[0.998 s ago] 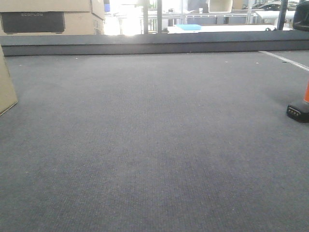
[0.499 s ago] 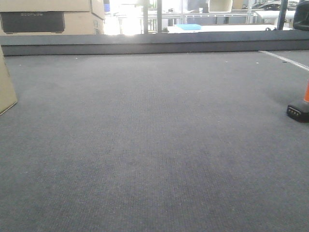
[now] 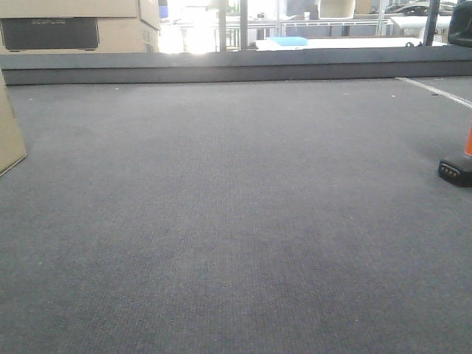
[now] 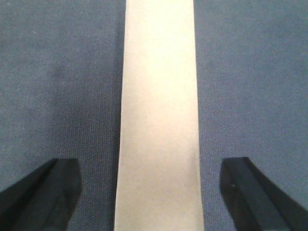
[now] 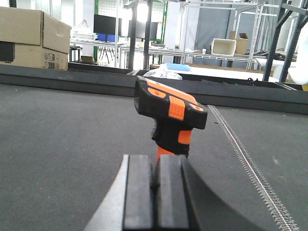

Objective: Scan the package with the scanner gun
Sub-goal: 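Grasp the tan box top with the left gripper and lift it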

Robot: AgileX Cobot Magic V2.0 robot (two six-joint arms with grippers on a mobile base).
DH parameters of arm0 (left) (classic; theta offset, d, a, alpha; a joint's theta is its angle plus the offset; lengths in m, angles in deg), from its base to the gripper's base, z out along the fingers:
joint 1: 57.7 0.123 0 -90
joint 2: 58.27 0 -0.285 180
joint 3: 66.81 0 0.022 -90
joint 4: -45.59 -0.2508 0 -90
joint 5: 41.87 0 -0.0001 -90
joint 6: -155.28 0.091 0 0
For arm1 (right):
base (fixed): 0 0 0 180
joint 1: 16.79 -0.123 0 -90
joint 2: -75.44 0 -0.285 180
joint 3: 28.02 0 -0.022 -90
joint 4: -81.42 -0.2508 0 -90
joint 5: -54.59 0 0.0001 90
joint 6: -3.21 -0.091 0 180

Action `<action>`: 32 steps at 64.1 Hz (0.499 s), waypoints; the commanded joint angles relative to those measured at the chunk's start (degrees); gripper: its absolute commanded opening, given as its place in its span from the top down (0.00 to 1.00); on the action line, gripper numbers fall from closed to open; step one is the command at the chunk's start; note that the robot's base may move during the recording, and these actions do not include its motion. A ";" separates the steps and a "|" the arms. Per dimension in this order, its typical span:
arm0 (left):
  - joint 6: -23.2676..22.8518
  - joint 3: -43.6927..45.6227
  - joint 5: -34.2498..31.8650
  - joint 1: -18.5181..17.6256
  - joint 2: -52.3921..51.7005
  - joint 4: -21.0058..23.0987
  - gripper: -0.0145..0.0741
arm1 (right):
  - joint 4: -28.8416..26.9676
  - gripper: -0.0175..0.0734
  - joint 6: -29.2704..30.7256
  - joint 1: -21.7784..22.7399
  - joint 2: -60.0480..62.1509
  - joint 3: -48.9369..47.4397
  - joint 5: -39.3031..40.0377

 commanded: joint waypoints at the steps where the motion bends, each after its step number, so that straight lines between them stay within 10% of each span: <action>1: 0.12 0.37 -0.94 0.17 1.14 0.01 0.26 | 0.29 0.99 0.09 -0.05 0.16 0.04 1.02; 32: -6.82 0.00 0.34 -3.45 9.74 -7.37 0.29 | 0.29 0.99 0.09 -0.05 0.16 0.04 1.02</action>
